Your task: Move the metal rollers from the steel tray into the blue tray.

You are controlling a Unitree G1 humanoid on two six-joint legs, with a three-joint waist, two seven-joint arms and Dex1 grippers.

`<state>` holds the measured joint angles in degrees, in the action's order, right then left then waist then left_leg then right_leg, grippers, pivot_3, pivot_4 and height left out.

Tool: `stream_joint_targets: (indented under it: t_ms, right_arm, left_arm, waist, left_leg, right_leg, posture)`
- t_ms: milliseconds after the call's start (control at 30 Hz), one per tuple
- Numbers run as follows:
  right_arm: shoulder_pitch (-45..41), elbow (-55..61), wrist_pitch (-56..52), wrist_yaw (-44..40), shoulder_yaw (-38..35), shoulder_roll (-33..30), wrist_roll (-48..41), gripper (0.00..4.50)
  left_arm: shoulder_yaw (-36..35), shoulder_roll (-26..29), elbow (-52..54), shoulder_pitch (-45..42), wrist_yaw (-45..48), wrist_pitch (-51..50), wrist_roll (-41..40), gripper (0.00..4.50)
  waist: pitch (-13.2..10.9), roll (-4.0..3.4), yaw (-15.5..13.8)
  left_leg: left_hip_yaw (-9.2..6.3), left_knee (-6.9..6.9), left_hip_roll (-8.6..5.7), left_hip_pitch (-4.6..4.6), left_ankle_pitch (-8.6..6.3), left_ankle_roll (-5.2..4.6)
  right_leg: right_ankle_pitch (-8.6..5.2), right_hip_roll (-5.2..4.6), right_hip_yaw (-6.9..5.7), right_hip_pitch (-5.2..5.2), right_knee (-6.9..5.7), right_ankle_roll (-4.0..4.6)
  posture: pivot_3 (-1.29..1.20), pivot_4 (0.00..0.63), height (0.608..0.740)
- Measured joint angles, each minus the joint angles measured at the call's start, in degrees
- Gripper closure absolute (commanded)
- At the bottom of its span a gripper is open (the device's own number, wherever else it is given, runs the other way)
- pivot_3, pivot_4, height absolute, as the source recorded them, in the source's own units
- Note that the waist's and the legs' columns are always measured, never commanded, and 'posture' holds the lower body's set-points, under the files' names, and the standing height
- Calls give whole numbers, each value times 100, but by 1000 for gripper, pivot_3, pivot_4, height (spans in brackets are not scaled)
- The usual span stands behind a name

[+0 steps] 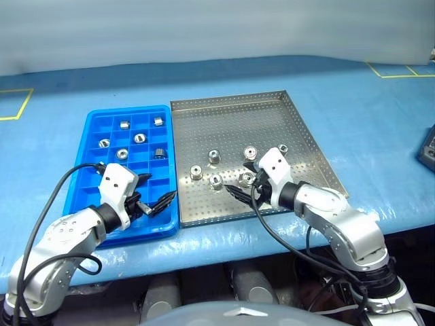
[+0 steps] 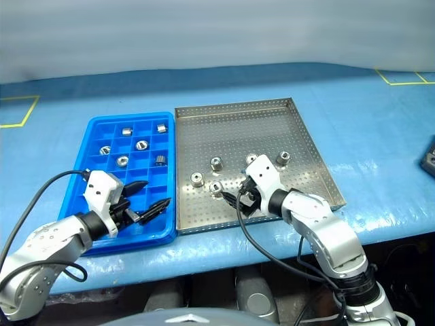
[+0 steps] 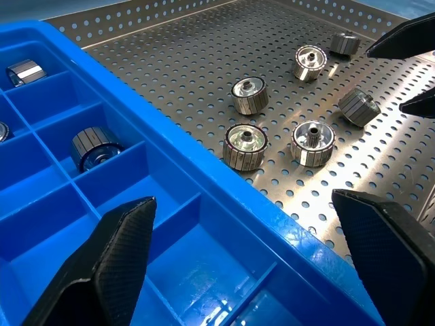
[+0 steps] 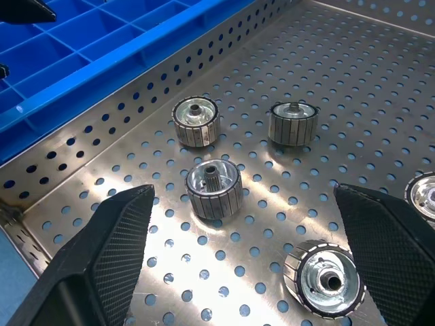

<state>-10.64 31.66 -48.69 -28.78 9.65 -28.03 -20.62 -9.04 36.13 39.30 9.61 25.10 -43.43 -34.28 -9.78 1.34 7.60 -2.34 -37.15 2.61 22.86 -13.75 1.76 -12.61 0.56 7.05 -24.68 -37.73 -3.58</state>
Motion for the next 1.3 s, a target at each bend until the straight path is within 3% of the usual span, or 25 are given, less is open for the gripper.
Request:
stream_joint_targets:
  t_ms: [1300]
  right_arm:
    - [90,-46,-3,-26,6,47,-21,29]
  left_arm:
    - [-57,21,0,19,96,-2,-10,0]
  waist:
    - [0,0,4]
  left_leg:
    - [0,-3,0,0,0,0]
  right_leg:
    - [0,0,0,1,-2,0]
  posture:
    - [-97,150,740]
